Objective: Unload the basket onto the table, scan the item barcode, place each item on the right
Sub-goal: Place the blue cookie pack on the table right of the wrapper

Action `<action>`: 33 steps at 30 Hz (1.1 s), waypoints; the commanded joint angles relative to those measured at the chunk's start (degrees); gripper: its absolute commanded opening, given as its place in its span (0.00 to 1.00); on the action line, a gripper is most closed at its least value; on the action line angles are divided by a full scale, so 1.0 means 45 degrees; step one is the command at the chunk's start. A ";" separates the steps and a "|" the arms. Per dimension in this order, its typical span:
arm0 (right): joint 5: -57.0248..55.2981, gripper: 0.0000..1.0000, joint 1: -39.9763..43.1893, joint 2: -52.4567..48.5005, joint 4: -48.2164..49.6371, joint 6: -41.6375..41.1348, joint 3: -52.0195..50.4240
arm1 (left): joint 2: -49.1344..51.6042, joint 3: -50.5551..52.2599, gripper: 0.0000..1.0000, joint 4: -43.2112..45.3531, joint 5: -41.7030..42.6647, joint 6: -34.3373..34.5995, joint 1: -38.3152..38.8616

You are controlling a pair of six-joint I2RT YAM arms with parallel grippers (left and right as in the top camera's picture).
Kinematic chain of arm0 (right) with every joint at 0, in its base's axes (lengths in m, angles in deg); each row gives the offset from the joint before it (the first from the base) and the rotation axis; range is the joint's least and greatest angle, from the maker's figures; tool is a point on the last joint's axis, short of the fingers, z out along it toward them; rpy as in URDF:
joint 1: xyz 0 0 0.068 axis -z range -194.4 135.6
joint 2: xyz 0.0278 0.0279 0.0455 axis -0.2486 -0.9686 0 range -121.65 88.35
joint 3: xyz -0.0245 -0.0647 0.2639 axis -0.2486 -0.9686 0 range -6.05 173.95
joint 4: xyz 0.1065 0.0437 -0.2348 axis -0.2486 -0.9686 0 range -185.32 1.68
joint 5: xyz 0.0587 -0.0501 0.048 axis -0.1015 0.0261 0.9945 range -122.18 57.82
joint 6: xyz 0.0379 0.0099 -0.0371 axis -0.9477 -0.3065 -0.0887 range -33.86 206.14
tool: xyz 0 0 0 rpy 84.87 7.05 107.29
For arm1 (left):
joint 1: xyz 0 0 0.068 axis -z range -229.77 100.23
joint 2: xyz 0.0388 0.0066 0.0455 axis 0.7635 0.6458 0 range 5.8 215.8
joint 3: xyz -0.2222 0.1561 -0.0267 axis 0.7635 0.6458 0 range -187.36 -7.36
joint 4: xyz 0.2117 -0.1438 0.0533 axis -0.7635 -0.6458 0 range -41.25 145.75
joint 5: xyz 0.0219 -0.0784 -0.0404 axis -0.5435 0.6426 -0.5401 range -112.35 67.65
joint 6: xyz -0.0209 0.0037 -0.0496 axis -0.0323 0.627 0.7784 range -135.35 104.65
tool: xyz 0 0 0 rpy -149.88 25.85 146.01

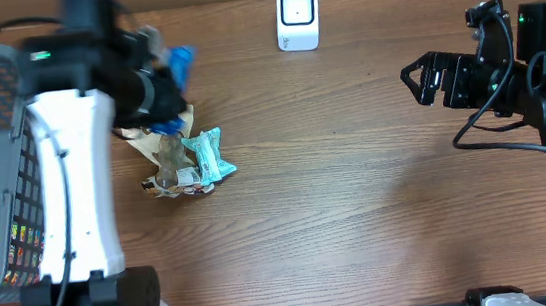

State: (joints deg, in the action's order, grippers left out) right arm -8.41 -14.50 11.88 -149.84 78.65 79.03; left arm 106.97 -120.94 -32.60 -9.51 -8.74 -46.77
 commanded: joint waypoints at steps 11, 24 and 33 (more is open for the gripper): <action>0.0078 1.00 -0.0049 -0.0015 0.0131 0.0000 0.0253 | -0.0243 0.8174 0.04 0.4541 -0.0311 0.3764 0.2497; 0.0083 1.00 -0.0049 -0.0015 0.0039 -0.0005 0.0253 | -0.0267 0.5897 0.59 0.3813 0.0267 0.2817 0.2477; 0.0083 1.00 -0.0049 -0.0015 -0.0019 -0.0005 0.0253 | -0.0272 -0.1423 0.59 0.0311 -0.1243 0.2200 0.1132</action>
State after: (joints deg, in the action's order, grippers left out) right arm -8.41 -14.50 11.84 -149.99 78.65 79.03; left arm 106.94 -118.45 -28.30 -11.02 2.80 -38.18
